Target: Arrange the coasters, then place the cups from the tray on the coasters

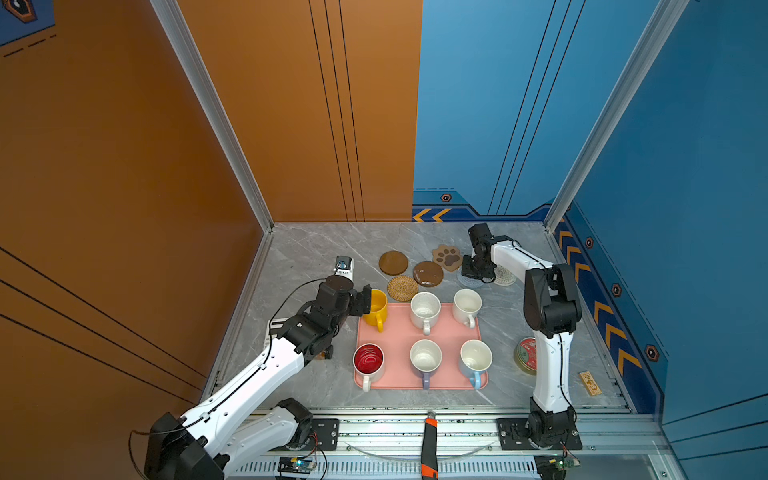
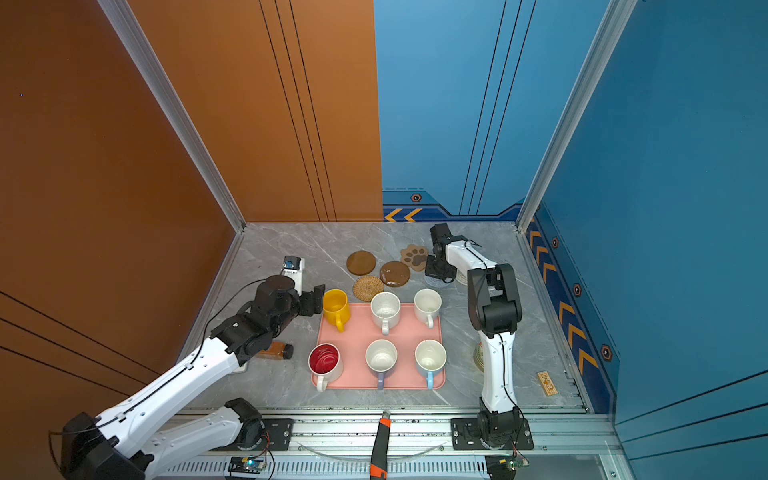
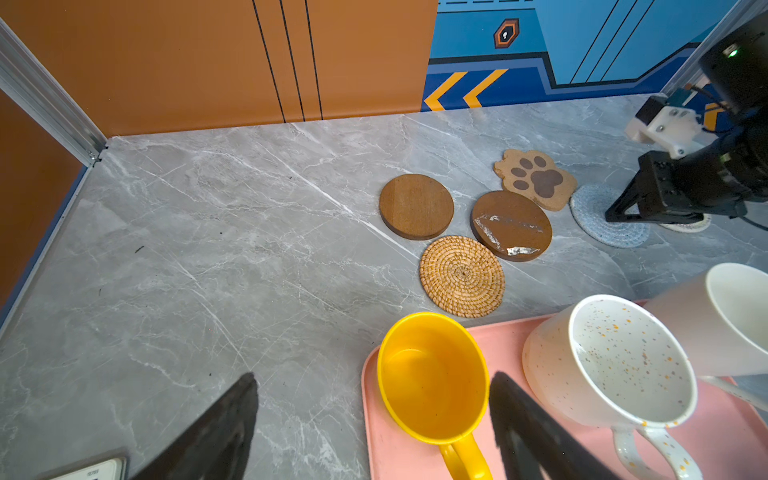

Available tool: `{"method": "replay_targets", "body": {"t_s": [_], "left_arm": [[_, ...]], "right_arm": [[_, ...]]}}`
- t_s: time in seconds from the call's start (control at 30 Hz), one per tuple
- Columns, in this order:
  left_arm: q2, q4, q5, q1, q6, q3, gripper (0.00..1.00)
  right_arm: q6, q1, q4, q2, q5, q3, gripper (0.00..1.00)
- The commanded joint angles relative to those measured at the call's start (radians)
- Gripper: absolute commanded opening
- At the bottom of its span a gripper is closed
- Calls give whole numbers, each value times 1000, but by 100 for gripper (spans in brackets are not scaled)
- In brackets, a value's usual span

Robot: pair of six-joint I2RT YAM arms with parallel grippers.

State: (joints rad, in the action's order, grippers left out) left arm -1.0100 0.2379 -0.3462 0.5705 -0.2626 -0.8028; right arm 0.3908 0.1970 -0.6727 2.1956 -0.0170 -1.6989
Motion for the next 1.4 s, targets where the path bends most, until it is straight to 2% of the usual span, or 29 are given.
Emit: {"method": "replay_targets", "body": {"t_s": [0.0, 0.4, 0.63, 0.67, 0.77, 1.0, 1.03, 1.1, 1.23, 1.37], "left_arm": [[19, 26, -28, 8, -3, 5, 87], [3, 21, -20, 8, -3, 0, 87], [-20, 6, -14, 8, 5, -7, 87], [-29, 6, -11, 8, 13, -17, 83], [-75, 19, -10, 6, 49, -68, 83], [-309, 148, 19, -2, 168, -362, 85], [-343, 166, 24, -2, 183, -404, 90], [-439, 208, 22, -4, 204, -516, 92], [-633, 311, 34, -9, 258, -740, 93], [-847, 425, 9, -11, 290, -983, 93]], "right_arm": [[10, -8, -36, -8, 17, 21, 7], [3, -53, -31, -68, 12, 104, 6], [2, -48, -27, -54, -42, 76, 7], [2, -47, -26, -54, -51, 67, 7], [5, -43, -24, -65, -71, 39, 9], [44, -27, 8, -167, -86, -3, 30], [47, -23, 17, -184, -86, -2, 33], [56, -13, 28, -223, -74, -5, 40], [102, 11, 73, -312, -49, 48, 43], [173, 54, 187, -436, -17, 184, 45]]}}
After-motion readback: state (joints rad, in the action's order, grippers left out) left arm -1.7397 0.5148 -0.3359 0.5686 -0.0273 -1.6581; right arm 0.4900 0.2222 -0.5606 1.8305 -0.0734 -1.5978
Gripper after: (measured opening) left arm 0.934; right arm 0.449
